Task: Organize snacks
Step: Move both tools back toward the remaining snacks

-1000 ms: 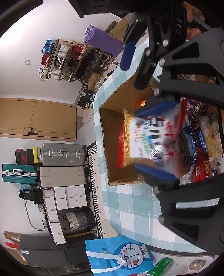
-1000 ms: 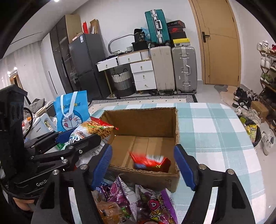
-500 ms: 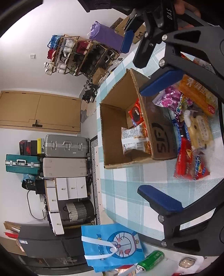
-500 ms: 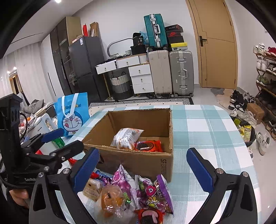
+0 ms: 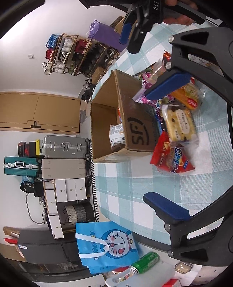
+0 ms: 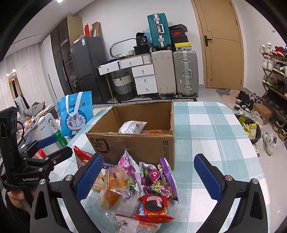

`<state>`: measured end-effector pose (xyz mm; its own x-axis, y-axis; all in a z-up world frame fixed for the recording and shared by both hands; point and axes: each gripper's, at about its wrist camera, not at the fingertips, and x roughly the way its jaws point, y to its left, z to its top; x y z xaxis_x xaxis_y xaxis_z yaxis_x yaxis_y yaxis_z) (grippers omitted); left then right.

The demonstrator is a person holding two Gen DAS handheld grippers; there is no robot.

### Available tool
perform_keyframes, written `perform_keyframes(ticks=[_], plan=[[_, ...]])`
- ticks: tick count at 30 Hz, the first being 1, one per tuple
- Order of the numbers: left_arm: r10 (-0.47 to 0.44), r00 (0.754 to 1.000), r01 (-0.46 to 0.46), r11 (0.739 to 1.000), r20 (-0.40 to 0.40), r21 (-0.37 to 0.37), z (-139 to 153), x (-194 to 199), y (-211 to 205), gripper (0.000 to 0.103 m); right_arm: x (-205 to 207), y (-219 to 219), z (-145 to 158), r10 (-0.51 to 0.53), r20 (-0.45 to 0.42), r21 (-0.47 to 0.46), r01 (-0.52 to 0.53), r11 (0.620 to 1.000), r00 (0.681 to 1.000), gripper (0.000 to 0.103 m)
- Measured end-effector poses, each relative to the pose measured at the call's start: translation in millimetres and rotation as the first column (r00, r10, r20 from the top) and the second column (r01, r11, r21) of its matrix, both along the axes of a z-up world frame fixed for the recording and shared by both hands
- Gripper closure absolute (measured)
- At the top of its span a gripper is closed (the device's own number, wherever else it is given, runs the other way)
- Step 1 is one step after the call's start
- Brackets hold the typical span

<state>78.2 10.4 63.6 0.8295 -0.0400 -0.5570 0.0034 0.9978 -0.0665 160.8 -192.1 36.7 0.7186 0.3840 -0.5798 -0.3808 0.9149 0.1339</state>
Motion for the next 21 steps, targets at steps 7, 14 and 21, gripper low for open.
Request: perform_keyframes(ticks=[7,14,21], plan=[[0.021,0.999,-0.022,1.000,-0.026,-0.015,-13.9,-16.9,12.1,0.001,-9.8,-0.3,-7.7,0.003,-0.016,-0.012,-0.003,1.000,1.000,0.001],[0.043,0.997,-0.045,0.998,-0.058,-0.045,-26.2,-26.3,23.0,0.001,-23.3,0.2,-20.7,0.001,-0.044,-0.028,-0.003,1.000,0.999,0.001],[0.053,0.996,-0.057,0.997,-0.070,-0.049,-35.4,-38.6,26.8,0.001,-40.0,-5.3,-30.0,-0.012,-0.068,-0.024,0.010,1.000,0.998,0.001]])
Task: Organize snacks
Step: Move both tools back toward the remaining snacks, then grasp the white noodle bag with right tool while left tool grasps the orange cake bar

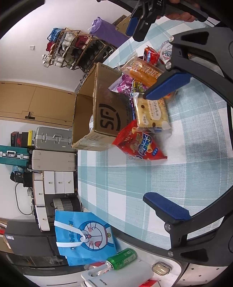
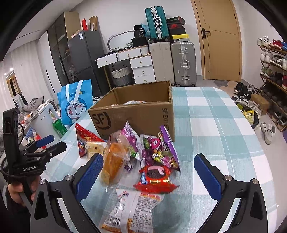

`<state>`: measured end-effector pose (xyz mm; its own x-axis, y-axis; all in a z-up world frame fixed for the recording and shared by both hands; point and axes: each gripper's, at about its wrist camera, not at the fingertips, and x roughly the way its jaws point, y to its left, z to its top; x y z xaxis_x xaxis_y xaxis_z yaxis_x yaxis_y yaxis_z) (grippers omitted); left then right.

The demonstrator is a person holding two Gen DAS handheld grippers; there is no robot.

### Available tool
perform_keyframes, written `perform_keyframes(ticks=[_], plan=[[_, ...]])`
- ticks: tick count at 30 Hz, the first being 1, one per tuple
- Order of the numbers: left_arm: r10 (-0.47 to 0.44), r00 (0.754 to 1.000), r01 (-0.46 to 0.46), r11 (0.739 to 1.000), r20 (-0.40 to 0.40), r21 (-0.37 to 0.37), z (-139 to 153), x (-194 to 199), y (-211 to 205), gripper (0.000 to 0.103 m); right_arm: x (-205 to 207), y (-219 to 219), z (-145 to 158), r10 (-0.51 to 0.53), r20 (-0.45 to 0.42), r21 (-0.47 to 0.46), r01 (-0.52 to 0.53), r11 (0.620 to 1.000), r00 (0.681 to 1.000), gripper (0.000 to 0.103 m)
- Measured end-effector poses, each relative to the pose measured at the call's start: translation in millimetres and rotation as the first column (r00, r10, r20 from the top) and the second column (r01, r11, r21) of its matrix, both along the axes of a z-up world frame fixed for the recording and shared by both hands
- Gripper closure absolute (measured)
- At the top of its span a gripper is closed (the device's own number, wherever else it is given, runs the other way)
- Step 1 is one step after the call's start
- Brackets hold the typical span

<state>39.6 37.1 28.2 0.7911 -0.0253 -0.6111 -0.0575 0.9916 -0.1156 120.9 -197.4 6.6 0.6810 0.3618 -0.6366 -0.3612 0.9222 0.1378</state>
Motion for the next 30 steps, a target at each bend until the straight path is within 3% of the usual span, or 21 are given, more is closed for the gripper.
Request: perform_keyframes(ticks=[22,30], plan=[[-0.075,0.996,0.075,0.997,-0.057,-0.005,-15.1,3.1,-19.5,0.001,-34.2,13.7,-56.6,0.017,-0.166,-0.068,-0.029,0.997,0.986,0.001],[-0.096,0.993,0.097,0.995,-0.071,0.008,-20.7,5.8,-27.7,0.001,-35.4,11.9,-63.2,0.040,-0.208,-0.042,-0.049,0.998,0.977,0.001]])
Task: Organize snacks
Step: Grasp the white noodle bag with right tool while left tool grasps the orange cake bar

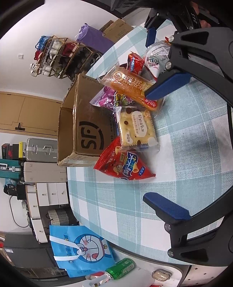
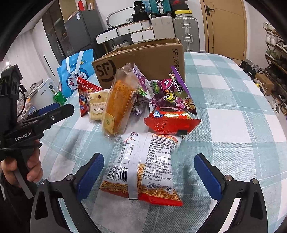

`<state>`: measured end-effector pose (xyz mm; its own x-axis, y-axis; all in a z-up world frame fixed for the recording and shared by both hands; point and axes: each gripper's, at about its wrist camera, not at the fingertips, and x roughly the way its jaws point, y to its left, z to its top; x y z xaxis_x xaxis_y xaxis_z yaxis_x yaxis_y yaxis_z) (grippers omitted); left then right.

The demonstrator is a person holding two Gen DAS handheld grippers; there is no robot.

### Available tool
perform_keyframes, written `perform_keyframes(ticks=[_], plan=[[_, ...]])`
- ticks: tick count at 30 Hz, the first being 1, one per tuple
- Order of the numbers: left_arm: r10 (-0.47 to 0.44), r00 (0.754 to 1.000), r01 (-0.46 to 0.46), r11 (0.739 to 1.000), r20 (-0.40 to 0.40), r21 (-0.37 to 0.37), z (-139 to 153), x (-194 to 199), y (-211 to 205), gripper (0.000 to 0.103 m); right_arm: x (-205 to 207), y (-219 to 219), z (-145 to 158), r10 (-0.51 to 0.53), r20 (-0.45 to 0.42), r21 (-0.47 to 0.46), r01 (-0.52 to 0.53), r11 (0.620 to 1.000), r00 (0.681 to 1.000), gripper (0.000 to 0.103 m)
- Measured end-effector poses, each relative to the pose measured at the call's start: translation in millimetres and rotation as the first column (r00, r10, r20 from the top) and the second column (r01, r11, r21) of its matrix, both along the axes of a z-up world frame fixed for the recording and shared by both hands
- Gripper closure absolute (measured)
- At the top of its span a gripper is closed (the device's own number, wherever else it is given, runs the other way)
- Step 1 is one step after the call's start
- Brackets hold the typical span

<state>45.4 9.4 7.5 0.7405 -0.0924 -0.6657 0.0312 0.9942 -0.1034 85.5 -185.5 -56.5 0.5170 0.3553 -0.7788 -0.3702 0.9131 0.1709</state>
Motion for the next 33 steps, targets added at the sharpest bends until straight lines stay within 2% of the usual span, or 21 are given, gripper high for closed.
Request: perform_keyframes(ticks=[1,3,4,6,8,11,19,24,27,33], plan=[[-0.005,1.000,0.005,1.000,-0.004,0.002,-1.2,0.6,-1.7,0.001,-0.6,-0.3,-0.5,0.002,-0.004,0.002,-0.002,1.000,1.000,0.002],[-0.013,1.000,0.013,1.000,-0.007,0.005,-3.6,1.4,-5.0,0.001,-1.3,-2.0,-1.5,0.007,-0.014,0.009,-0.006,1.000,1.000,0.009],[-0.019,1.000,0.019,1.000,-0.010,0.009,-4.6,2.1,-7.7,0.001,-1.1,-2.6,-2.6,0.011,-0.022,0.010,-0.011,1.000,1.000,0.021],[-0.028,1.000,0.028,0.999,-0.011,0.017,-6.6,1.4,-10.7,0.001,-0.7,-2.7,-5.1,0.038,-0.046,0.036,-0.037,0.999,0.998,0.027],[-0.037,0.999,0.037,0.999,-0.012,0.022,-8.1,1.6,-14.0,0.001,-2.1,-1.7,-5.3,0.061,-0.046,0.053,-0.058,0.997,0.997,0.039],[-0.044,0.999,0.044,0.999,-0.014,0.025,-10.1,2.2,-17.3,0.001,-4.6,1.0,-5.7,0.083,-0.031,0.053,-0.081,0.995,0.996,0.045],[-0.059,0.998,0.060,0.998,-0.024,0.026,-16.1,4.6,-21.7,0.001,-12.7,-3.4,-0.7,0.106,0.008,0.110,-0.107,0.988,0.994,0.051],[-0.075,0.997,0.076,0.997,-0.032,0.023,-20.4,6.0,-26.7,0.001,-21.0,-8.8,15.4,0.116,0.071,0.163,-0.126,0.979,0.991,0.051],[-0.093,0.995,0.095,0.994,-0.032,0.056,-20.1,7.4,-35.8,0.001,-27.4,-14.7,27.8,0.129,0.138,0.207,-0.156,0.966,0.982,0.051],[-0.116,0.993,0.118,0.990,-0.034,0.080,-25.1,11.0,-52.3,0.001,-22.6,-28.2,37.9,0.066,0.179,0.217,-0.104,0.970,0.982,0.051]])
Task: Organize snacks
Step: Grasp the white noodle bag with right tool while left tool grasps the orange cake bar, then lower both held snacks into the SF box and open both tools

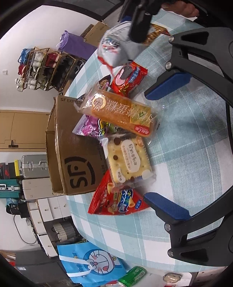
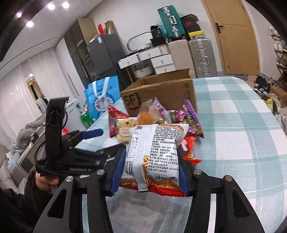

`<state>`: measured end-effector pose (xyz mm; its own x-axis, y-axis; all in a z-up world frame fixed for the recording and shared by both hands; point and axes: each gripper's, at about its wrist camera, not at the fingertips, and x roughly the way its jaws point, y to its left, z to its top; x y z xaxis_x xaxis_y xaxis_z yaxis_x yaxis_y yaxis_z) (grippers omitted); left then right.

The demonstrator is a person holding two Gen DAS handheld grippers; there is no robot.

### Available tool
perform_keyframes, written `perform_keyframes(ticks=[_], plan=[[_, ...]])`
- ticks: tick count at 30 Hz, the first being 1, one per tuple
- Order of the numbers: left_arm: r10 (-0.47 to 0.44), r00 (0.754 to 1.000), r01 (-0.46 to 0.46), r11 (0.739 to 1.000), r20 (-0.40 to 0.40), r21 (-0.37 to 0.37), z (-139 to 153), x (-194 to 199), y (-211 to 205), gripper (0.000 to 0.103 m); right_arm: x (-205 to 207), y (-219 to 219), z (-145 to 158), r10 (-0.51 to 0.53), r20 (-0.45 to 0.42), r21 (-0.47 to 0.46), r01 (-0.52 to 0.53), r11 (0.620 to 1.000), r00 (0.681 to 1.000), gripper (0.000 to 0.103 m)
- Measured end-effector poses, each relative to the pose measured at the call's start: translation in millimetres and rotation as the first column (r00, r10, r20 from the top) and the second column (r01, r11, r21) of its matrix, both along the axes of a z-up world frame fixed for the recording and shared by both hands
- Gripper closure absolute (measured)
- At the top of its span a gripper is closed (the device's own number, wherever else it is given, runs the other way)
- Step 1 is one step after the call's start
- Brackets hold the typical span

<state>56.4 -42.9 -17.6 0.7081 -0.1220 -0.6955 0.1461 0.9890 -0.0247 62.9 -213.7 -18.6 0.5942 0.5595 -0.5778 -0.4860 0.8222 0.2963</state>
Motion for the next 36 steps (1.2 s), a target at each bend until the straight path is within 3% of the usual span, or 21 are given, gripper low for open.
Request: perform_keyframes(ticks=[13,19,23,36], plan=[[-0.063,0.998,0.063,0.998,-0.014,-0.005,-3.3,27.6,-34.3,0.001,26.2,-17.3,16.2,-0.039,0.039,0.036,0.037,0.999,0.999,0.051],[-0.081,0.995,0.082,0.996,-0.049,0.017,-11.0,41.0,-52.9,0.026,28.1,-28.6,14.5,-0.061,0.022,0.065,0.059,0.996,0.998,0.051],[-0.076,0.995,0.077,0.997,-0.061,0.009,-15.3,45.1,-59.1,0.063,27.8,-31.0,14.7,-0.063,0.022,0.077,0.061,0.995,0.998,0.051],[-0.067,0.998,0.066,0.996,-0.017,-0.064,-2.6,24.8,-46.0,0.068,25.3,-29.5,20.6,-0.045,0.038,0.097,0.042,0.994,0.998,0.051]])
